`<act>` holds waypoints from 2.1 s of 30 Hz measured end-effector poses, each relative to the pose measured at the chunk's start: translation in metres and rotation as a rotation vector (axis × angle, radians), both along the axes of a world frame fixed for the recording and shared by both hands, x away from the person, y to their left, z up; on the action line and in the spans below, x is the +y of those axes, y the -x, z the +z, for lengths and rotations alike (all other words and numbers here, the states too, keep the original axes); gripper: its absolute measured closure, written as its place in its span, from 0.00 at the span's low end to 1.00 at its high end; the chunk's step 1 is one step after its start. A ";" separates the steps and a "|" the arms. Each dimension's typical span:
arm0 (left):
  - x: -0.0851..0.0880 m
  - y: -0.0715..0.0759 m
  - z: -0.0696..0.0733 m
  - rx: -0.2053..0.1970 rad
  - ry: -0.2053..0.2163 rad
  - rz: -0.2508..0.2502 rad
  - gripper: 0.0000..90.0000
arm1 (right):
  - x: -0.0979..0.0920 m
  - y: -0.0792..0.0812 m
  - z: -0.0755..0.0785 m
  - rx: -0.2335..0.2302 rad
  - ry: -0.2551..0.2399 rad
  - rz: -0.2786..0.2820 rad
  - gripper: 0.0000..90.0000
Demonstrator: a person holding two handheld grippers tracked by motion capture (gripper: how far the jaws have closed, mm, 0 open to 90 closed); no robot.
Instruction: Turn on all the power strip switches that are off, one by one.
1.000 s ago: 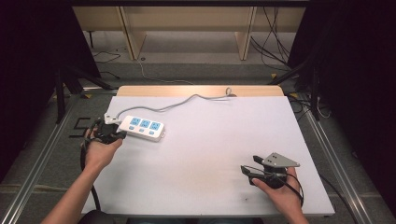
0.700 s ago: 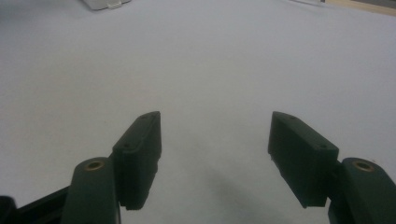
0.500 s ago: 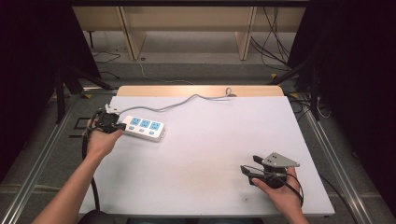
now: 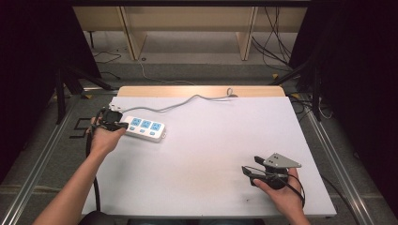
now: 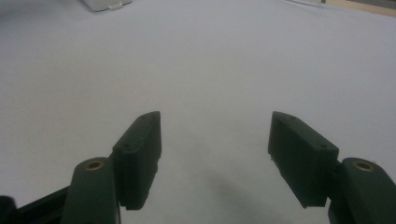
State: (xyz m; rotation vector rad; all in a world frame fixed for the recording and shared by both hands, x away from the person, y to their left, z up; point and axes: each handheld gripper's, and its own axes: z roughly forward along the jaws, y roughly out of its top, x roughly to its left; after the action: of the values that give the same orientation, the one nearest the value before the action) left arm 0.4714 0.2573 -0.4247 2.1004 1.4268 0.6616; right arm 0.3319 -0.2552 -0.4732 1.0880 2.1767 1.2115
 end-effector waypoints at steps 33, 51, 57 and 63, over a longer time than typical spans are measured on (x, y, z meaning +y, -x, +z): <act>-0.005 -0.022 -0.009 0.042 -0.028 0.002 1.00 | -0.001 0.000 0.001 -0.002 0.003 -0.002 0.40; -0.010 -0.035 -0.013 0.082 -0.043 -0.001 1.00 | 0.000 0.000 0.000 0.001 0.001 -0.002 0.40; -0.009 -0.036 -0.016 0.095 -0.046 -0.006 1.00 | 0.000 0.000 0.000 0.001 0.004 -0.001 0.40; -0.011 -0.037 -0.018 0.105 -0.048 -0.007 1.00 | 0.000 0.000 0.000 0.004 0.005 -0.002 0.40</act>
State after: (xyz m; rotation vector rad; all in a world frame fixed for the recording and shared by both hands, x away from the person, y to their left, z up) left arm 0.5089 0.2463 -0.4428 2.2052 1.4725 0.5961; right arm 0.3321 -0.2554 -0.4733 1.0910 2.1798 1.2033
